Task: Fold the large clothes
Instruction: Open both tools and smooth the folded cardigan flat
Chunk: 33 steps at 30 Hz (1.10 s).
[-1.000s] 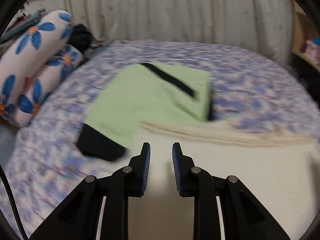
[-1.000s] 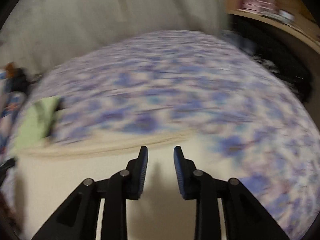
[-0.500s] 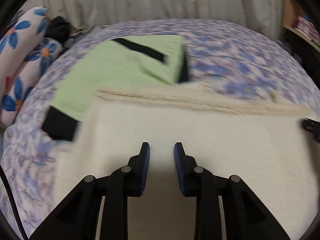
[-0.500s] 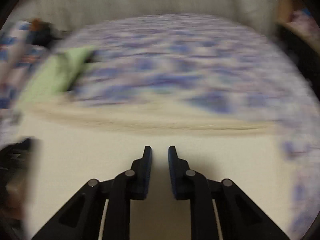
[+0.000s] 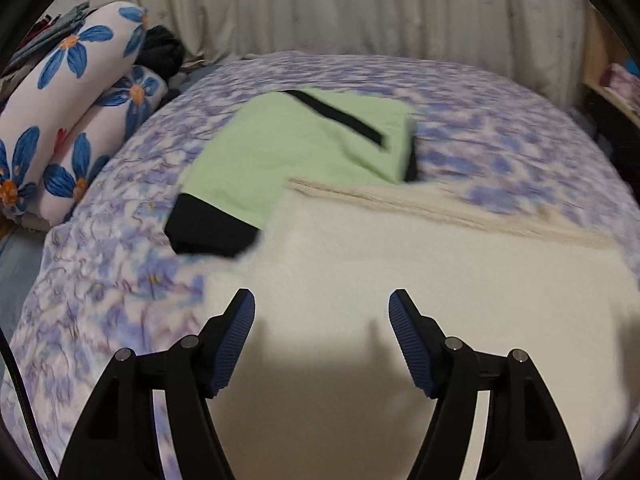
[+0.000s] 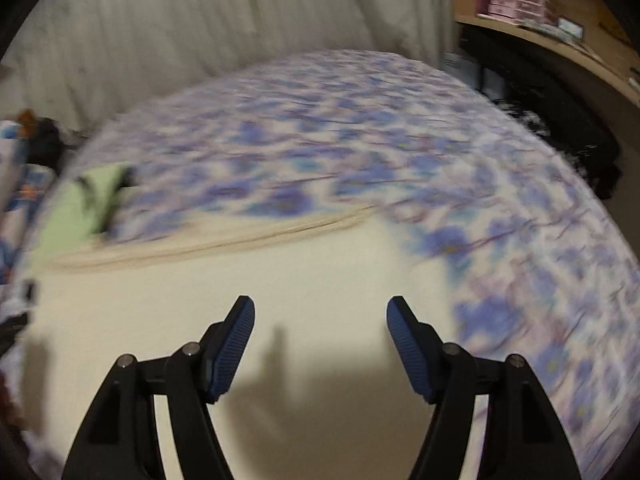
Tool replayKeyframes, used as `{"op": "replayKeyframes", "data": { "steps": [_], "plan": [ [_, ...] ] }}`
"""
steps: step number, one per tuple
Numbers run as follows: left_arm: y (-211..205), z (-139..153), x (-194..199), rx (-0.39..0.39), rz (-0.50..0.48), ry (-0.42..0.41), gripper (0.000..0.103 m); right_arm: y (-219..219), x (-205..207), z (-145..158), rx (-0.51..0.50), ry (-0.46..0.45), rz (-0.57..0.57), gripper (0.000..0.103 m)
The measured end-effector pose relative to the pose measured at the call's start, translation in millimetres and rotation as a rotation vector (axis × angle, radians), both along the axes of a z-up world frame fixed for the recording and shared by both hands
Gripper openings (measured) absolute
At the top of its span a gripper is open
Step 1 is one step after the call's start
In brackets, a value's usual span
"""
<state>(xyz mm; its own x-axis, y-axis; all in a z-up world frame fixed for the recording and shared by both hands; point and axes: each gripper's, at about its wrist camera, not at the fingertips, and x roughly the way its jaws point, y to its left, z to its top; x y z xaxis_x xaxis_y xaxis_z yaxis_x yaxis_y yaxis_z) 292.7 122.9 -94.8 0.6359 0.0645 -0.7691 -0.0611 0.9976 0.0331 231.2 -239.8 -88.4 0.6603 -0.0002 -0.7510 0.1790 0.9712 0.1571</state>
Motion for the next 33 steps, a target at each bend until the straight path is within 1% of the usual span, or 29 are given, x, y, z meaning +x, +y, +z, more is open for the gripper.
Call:
{"op": "replayKeyframes", "data": {
  "steps": [1,2,3,5,7,8,10,11,13,14,16,18,20,24,28,33],
  "plan": [
    [-6.8,3.7,-13.4,-0.015,-0.013,0.003,0.073,12.2,-8.0,2.6,0.022,-0.006,0.029,0.068],
    [-16.2,5.4,-28.8,-0.036,-0.031,0.012,0.075,26.6,-16.7,2.8,0.050,-0.012,0.069,0.068],
    [-23.1,5.7,-38.4,-0.052,-0.047,0.016,0.076,46.8,-27.4,1.3,0.075,-0.012,0.127,0.068],
    [-37.4,-0.3,-61.1,-0.091,-0.075,0.023,0.076,71.4,-40.5,-4.1,0.100,0.000,0.201,0.068],
    [-48.2,-14.4,-79.0,-0.094,-0.092,0.043,0.076,89.8,-49.5,-17.4,0.097,0.029,0.259,0.068],
    [-51.1,-21.0,-83.8,-0.086,-0.090,0.052,0.076,91.9,-51.7,-26.0,0.084,0.048,0.266,0.068],
    [-49.0,-40.4,-91.1,-0.052,-0.046,0.085,0.076,85.5,-57.0,-43.7,0.052,0.089,0.234,0.068],
    [-42.4,-51.3,-93.8,-0.037,-0.017,0.101,0.076,75.0,-62.3,-48.7,0.057,0.081,0.216,0.066],
    [-32.3,-56.3,-102.6,-0.042,-0.004,0.068,0.078,54.1,-70.0,-52.2,0.025,0.076,0.180,0.059],
    [-25.5,-56.1,-107.2,-0.024,0.016,0.053,0.078,40.5,-76.6,-52.7,-0.031,0.080,0.140,0.059],
    [-16.1,-56.0,-109.7,0.002,0.039,0.054,0.078,16.0,-85.0,-54.9,-0.097,0.095,0.068,0.059],
    [-5.3,-55.6,-112.3,-0.015,0.054,0.059,0.078,-10.1,-91.3,-58.6,-0.079,0.106,0.019,0.059],
    [0.0,-54.3,-113.1,-0.013,0.068,0.060,0.078,-28.6,-97.3,-57.5,-0.067,0.113,-0.032,0.059],
    [0.9,-52.2,-113.3,0.008,0.083,0.061,0.078,-39.1,-101.7,-59.2,-0.068,0.118,-0.061,0.059],
    [0.6,-49.1,-113.7,0.020,0.082,0.075,0.078,-34.9,-98.5,-56.4,-0.103,0.138,-0.069,0.059],
    [1.5,-40.0,-123.2,0.027,0.090,0.100,0.078,-31.8,-110.1,-45.8,-0.080,0.160,-0.121,0.061]
  ]
}}
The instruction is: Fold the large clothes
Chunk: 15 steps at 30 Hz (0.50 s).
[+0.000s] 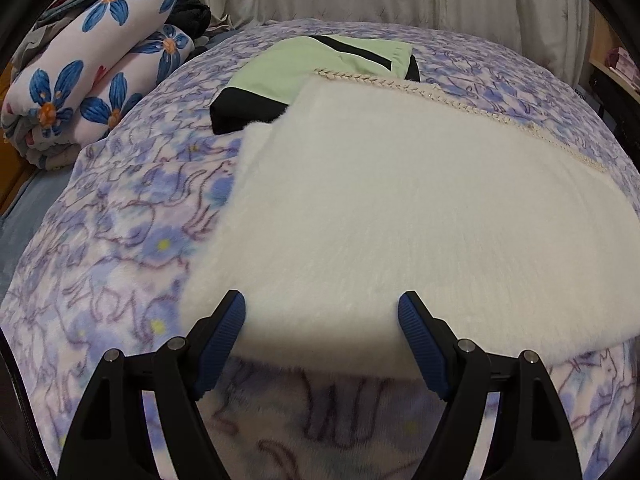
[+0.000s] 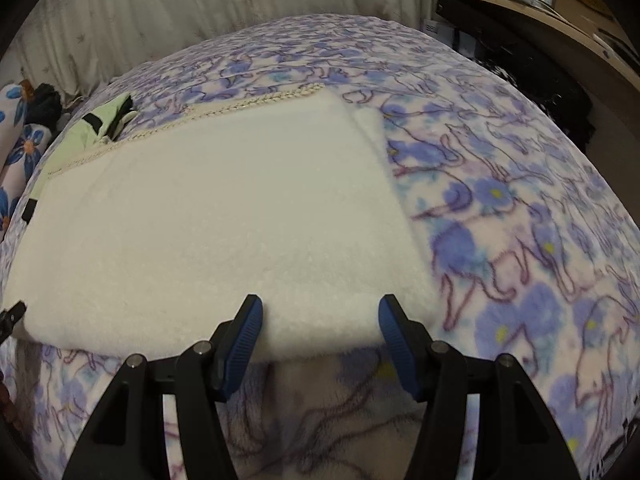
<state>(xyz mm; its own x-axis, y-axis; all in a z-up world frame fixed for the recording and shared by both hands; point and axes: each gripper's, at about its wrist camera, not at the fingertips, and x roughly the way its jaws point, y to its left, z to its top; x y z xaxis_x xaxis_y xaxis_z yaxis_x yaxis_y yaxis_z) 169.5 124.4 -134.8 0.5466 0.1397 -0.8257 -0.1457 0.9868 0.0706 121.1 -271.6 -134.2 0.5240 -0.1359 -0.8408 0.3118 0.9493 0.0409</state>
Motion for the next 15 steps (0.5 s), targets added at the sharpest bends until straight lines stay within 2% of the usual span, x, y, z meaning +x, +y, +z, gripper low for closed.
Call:
{"op": "replayKeyframes", "data": {
  "steps": [3,5,7,10,15],
  "plan": [
    [1.4,5.0,-9.6,-0.015,0.005,0.030,0.078,6.3,-11.7,5.7,0.030,0.000,-0.007,0.061],
    [3.5,8.1,-16.6,-0.053,0.007,0.052,0.079,16.4,-20.0,11.8,0.042,-0.017,0.009,0.061],
    [6.0,9.5,-22.2,-0.091,0.011,0.079,0.087,26.2,-27.5,18.0,0.044,-0.032,0.029,0.061],
    [7.7,13.4,-32.0,-0.162,0.007,0.118,0.087,39.8,-38.4,26.9,0.072,-0.054,0.059,0.061],
    [4.6,29.6,-52.0,-0.191,-0.008,0.092,0.087,63.6,-52.0,40.4,0.074,-0.077,0.119,0.061]
  ]
}}
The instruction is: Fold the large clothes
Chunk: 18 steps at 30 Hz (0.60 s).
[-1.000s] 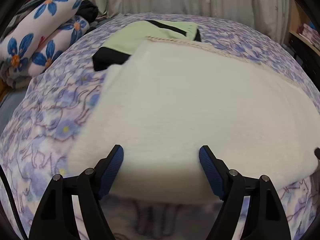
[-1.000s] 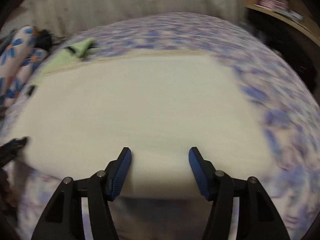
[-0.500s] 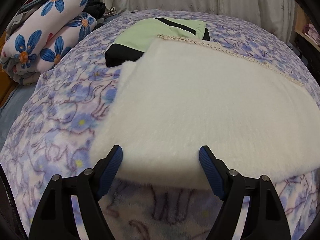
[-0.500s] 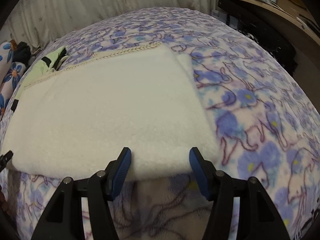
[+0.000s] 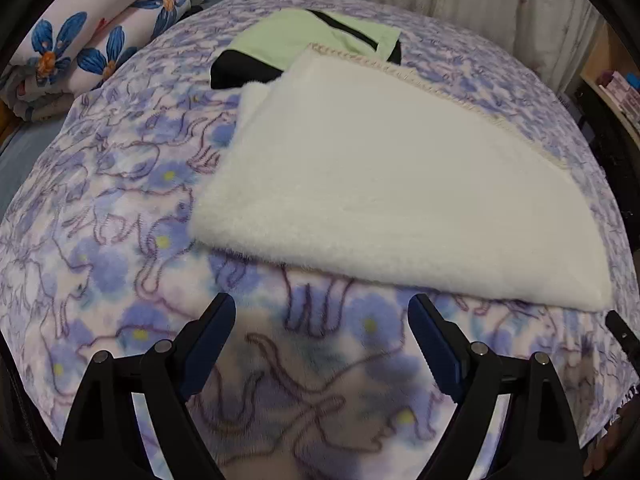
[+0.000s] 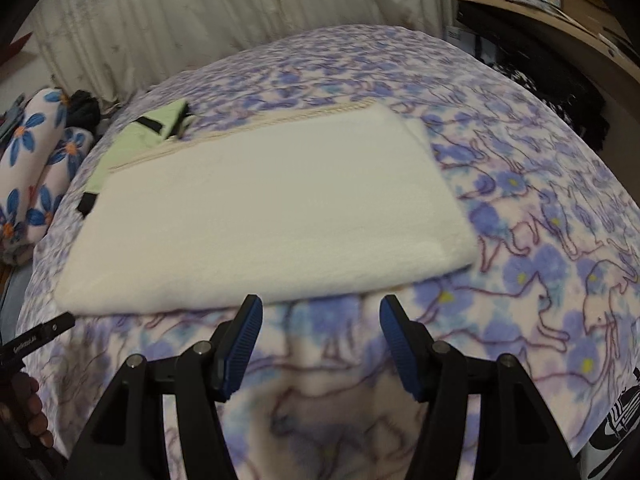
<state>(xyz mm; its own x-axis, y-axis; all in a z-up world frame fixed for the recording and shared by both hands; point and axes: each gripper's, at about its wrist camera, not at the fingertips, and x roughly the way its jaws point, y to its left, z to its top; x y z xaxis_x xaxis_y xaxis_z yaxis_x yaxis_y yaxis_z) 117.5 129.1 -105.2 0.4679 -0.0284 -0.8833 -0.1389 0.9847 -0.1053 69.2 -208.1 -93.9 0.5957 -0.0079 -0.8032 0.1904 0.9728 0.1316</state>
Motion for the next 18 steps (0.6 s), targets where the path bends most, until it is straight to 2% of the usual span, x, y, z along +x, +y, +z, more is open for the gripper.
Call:
{"op": "replayKeyframes", "data": {
  "steps": [5,8,14,18],
  "plan": [
    [-0.3,13.2,-17.2,-0.063,-0.020,-0.034,0.087,24.1,-11.5,13.4,-0.020,-0.039,0.050,0.061],
    [2.4,10.7,-23.5,-0.120,-0.033,-0.039,0.087,38.2,-16.3,18.6,-0.038,-0.079,0.071,0.061],
    [10.8,-18.7,-27.3,-0.328,-0.037,-0.065,0.087,62.6,-14.0,12.1,-0.066,-0.119,0.118,0.061],
    [18.4,-46.0,-16.7,-0.400,0.014,-0.067,0.087,74.1,-1.7,2.5,-0.055,-0.106,0.141,0.061]
  ]
}}
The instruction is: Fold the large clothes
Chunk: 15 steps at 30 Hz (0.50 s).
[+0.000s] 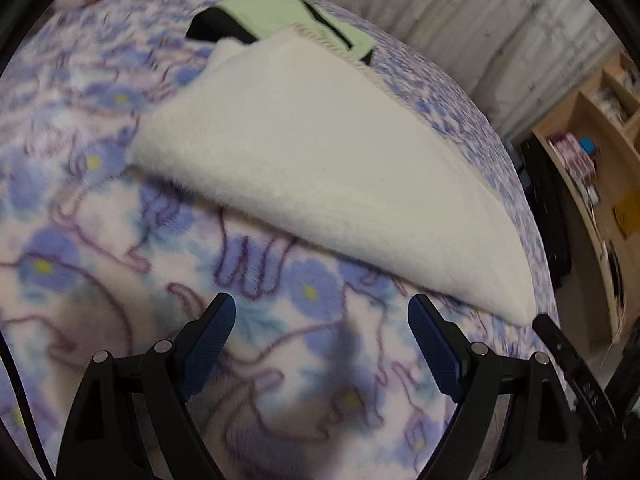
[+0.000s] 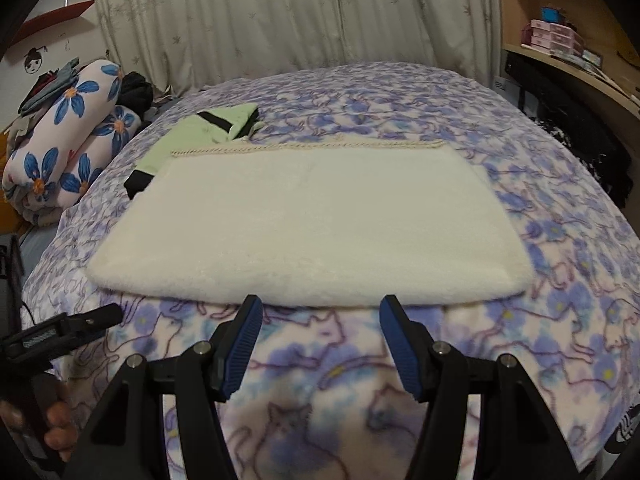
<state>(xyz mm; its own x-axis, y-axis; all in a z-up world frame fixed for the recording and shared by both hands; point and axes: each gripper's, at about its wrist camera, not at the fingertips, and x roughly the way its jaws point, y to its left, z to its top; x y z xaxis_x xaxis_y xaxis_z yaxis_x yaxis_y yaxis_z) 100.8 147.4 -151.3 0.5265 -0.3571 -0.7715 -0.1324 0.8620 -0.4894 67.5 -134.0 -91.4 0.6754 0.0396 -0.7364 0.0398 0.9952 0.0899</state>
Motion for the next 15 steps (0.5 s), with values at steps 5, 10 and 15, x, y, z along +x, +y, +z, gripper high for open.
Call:
{"op": "replayKeyframes", "data": {
  "steps": [5,10,15],
  "plan": [
    [15.6,-20.8,28.4,-0.088,0.104,-0.025,0.087,7.1,21.1,-12.2,0.000,0.017,0.014,0.061],
    [23.8,-29.6,77.0,-0.067,0.191,-0.044,0.087,10.7,48.2,-24.2,-0.001,0.037,0.019,0.061],
    [25.6,-27.5,108.0,-0.010,0.296,-0.070,0.064,17.6,82.5,-30.8,-0.028,0.027,0.038,0.061]
  ]
}}
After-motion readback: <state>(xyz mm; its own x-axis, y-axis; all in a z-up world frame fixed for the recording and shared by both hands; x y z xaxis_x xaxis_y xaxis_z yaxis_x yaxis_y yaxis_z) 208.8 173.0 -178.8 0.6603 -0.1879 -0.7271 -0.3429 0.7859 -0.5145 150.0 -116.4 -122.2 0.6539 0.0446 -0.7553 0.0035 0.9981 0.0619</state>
